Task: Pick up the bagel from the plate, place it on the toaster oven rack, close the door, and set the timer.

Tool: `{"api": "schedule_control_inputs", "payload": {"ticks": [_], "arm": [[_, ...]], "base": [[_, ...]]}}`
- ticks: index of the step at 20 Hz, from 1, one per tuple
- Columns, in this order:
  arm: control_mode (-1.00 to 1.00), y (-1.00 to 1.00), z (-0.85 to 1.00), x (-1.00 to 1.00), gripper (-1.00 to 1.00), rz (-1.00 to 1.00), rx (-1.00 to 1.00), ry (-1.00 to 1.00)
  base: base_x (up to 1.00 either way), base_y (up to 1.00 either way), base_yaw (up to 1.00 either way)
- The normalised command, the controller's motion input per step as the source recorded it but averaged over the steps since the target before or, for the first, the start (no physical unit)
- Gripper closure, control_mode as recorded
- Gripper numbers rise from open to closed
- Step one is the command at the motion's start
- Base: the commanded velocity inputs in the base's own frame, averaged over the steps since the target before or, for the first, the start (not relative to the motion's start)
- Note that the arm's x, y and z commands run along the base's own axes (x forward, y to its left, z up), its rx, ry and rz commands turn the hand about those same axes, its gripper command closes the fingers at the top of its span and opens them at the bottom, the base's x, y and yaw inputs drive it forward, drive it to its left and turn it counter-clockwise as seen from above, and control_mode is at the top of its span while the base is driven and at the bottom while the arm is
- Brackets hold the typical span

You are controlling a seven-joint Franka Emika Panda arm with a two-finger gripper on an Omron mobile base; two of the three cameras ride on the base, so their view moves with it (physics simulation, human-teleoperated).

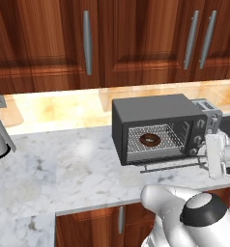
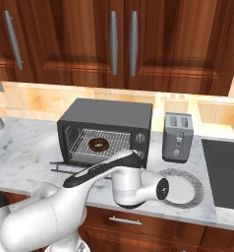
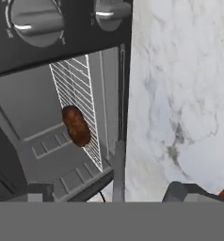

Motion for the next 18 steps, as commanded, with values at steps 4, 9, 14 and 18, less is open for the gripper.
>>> {"api": "schedule_control_inputs", "payload": {"ticks": [4, 9, 14, 18], "arm": [[-1.00, 0.42, 0.34, 0.73, -1.00, -0.17, 0.00, -0.08], [-1.00, 0.51, 0.00, 0.62, -1.00, -0.16, 0.00, -0.01], [-1.00, 0.38, 0.00, 0.42, -1.00, -0.13, 0.00, -0.03], [-1.00, 0.39, 0.01, 0.68, -1.00, -0.12, 0.00, -0.04]], "base": [[0.00, 0.00, 0.00], [0.00, 0.00, 0.00], [0.00, 0.00, 0.00], [0.00, 0.00, 0.00]]}}
